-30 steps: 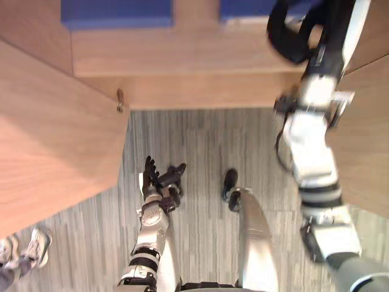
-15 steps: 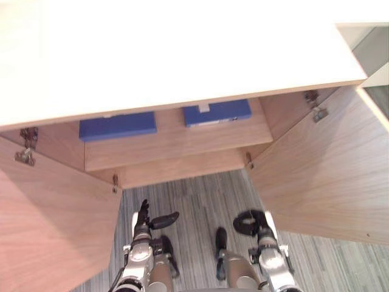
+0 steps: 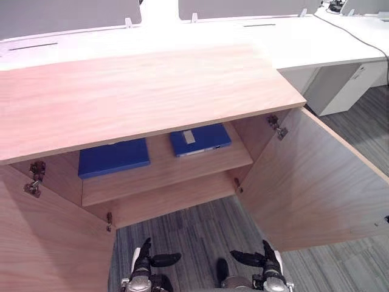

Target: Walk over to the cabinet, pick up the folder, carry it to the office cabinet, place the folder inside the office cabinet, then close the office cabinet door

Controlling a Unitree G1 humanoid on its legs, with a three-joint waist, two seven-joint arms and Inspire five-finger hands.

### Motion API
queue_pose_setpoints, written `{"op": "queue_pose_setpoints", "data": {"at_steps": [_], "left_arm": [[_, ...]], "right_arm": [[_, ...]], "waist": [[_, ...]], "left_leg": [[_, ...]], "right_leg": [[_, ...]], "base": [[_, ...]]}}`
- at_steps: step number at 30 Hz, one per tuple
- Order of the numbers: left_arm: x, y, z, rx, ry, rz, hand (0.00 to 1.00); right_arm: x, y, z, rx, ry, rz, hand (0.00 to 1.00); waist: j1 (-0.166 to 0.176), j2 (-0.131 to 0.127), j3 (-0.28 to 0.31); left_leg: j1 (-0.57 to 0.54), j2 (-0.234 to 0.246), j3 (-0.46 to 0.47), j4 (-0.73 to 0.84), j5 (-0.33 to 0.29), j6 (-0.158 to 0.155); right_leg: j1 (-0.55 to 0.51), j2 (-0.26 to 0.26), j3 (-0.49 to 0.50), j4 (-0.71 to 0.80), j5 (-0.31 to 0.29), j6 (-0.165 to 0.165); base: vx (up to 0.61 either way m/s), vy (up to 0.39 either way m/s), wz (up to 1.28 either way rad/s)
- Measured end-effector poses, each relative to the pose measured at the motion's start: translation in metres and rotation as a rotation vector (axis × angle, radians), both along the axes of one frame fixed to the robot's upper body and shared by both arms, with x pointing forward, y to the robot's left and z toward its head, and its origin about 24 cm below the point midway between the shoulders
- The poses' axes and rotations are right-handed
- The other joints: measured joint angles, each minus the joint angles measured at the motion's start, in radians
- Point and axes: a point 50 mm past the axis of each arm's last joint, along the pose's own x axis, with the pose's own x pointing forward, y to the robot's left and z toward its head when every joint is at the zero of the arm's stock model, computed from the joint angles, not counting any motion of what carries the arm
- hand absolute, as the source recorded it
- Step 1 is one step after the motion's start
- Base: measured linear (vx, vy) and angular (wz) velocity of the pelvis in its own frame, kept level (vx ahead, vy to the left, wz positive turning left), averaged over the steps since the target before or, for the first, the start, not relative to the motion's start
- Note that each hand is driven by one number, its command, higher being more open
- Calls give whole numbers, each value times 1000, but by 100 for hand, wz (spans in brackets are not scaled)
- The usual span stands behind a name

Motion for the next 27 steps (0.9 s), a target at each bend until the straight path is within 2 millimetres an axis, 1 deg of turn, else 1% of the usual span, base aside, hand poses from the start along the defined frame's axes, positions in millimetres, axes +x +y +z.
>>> {"op": "queue_pose_setpoints", "data": {"at_steps": [2,3,4,5,6,7,8,9,10,11,12,14,15,16,18,19,20,21,22,24,25,26,27], "left_arm": [[-2,1,-1,2,8,2,100],[-3,1,-1,1,14,2,100],[-4,1,-1,1,14,2,100],[-5,1,-2,1,21,5,100],[-6,2,-3,1,28,6,100],[-11,3,-5,2,51,13,100],[-14,4,-6,0,66,17,100],[-18,4,-7,-1,73,21,100],[-19,5,-7,-1,76,23,100],[-19,6,-7,-6,77,33,100],[-20,6,-7,-12,78,38,100],[-19,6,-7,-22,74,39,100],[-18,5,-7,-30,67,35,100],[-17,5,-7,-33,63,32,100],[-15,4,-6,-37,50,24,100],[-15,4,-6,-38,48,21,100],[-14,3,-6,-42,46,15,100],[-15,3,-6,-47,48,8,100],[-16,3,-6,-51,50,0,100],[-15,1,-6,-52,51,-21,100],[-15,1,-6,-52,51,-25,100],[-15,0,-6,-56,48,-37,100],[-15,0,-6,-57,47,-38,100]], "right_arm": [[-2,-5,0,21,-5,-70,100],[-4,-12,0,39,-14,-155,100],[-6,-15,0,45,-17,-194,100],[-9,-22,1,47,-29,-265,100],[-10,-26,2,46,-39,-299,100],[-11,-36,6,45,-70,-374,100],[-13,-43,9,36,-98,-428,100],[-13,-58,18,15,-157,-514,100],[-13,-64,22,4,-183,-545,100],[-13,-75,30,-19,-234,-604,100],[-13,-81,34,-36,-257,-624,100],[-12,-103,51,-91,-347,-686,100],[-10,-114,59,-122,-388,-695,100],[-8,-120,64,-136,-409,-694,100],[7,-139,82,-160,-499,-661,100],[11,-143,86,-161,-523,-647,100],[22,-150,96,-163,-565,-609,100],[31,-154,103,-173,-588,-558,100],[44,-157,112,-183,-618,-480,100],[66,-159,128,-192,-660,-353,100],[71,-159,131,-194,-669,-323,100],[84,-158,139,-196,-691,-266,100],[87,-158,141,-197,-695,-257,100]], "waist": [[0,4,-3],[-2,6,-5],[-3,6,-6],[-8,6,-7],[-15,6,-8],[-32,9,-19],[-41,13,-29],[-54,16,-31],[-57,17,-32],[-65,17,-32],[-72,17,-32],[-89,23,-32],[-92,30,-31],[-93,34,-31],[-95,52,-28],[-96,58,-26],[-98,69,-19],[-98,78,-14],[-98,89,-7],[-98,105,4],[-98,109,7],[-95,118,12],[-94,120,12]], "left_leg": [[17,-1,29,0,-10,-1],[29,-3,54,0,-20,-3],[34,-3,67,1,-24,-5],[43,-4,91,4,-33,-7],[48,-5,105,5,-39,-10],[50,-6,137,5,-48,-13],[51,-9,163,6,-53,-13],[63,-12,190,6,-60,-6],[69,-12,190,7,-67,-6],[75,-10,196,21,-88,-4],[75,-8,201,33,-100,-4],[78,1,234,80,-143,-9],[77,6,243,107,-166,-10],[77,7,243,117,-176,-9],[66,11,242,142,-203,-9],[63,9,242,144,-207,-10],[58,8,242,151,-214,-9],[55,8,241,157,-219,-10],[50,8,239,162,-222,-9],[38,9,222,167,-224,-9],[35,10,216,167,-224,-9],[26,13,203,171,-224,-9],[22,13,200,172,-224,-9]], "right_leg": [[1,5,30,0,2,0],[0,8,55,0,2,0],[-2,10,67,0,3,1],[-7,15,95,1,3,0],[-11,17,107,1,4,-1],[-25,24,140,5,5,-2],[-36,31,167,5,10,-2],[-47,41,210,5,21,2],[-51,47,227,5,22,1],[-55,55,259,5,24,0],[-56,58,270,5,24,0],[-57,64,309,5,24,0],[-57,67,324,5,24,0],[-58,68,332,5,24,0],[-73,68,354,6,24,0],[-77,67,357,6,24,0],[-82,65,359,7,24,0],[-85,65,358,9,24,0],[-89,63,358,9,24,0],[-94,60,348,9,24,0],[-94,59,341,9,24,0],[-97,57,328,9,24,0],[-99,56,325,9,24,0]], "base": [[-4,0,-51],[6,2,-48],[14,6,-63],[18,6,-50],[34,8,-70],[62,7,-72],[114,3,-109],[96,0,-96],[133,-28,-104],[92,-36,-69],[127,-56,-75],[84,-47,-60],[75,-48,-46],[67,-48,-45],[53,-59,-36],[30,-48,-19],[32,-34,-8],[41,-39,-5],[34,-33,-2],[30,-41,10],[34,-60,24],[22,-43,19],[12,-60,30]]}}
